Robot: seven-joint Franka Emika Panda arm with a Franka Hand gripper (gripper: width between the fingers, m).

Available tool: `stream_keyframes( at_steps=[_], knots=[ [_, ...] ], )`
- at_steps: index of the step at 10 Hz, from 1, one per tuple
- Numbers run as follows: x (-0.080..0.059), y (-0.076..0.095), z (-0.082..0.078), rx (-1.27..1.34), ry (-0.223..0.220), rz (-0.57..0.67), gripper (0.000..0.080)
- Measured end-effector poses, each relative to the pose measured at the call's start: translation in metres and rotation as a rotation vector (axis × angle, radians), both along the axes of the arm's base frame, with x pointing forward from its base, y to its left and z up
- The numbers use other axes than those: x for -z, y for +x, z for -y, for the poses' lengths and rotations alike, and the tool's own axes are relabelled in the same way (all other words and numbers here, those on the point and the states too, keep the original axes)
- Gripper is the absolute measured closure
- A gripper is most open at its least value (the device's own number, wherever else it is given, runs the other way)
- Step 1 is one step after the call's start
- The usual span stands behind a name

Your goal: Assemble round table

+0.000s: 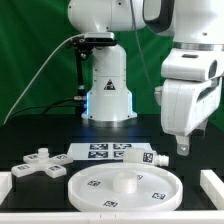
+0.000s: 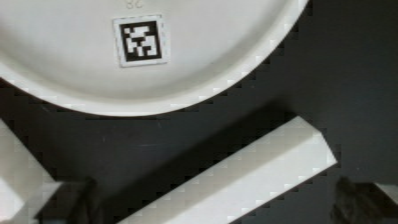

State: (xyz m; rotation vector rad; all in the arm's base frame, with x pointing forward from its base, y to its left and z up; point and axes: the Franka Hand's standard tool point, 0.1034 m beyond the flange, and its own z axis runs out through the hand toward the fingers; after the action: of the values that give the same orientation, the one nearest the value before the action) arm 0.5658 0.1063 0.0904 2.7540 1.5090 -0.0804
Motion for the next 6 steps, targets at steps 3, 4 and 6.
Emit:
stream_keyframes(
  at_steps=[3,4,6],
  knots=[
    [0.0000,0.0000,-0.0003,-0.001,0.000,0.000,0.0150],
    [0.0001,0.0000,-0.0002,0.000,0.000,0.000,0.0150],
    [-0.0007,0.0010,0.0038,-0.001,-0.001,0.001,0.0150]
  ],
)
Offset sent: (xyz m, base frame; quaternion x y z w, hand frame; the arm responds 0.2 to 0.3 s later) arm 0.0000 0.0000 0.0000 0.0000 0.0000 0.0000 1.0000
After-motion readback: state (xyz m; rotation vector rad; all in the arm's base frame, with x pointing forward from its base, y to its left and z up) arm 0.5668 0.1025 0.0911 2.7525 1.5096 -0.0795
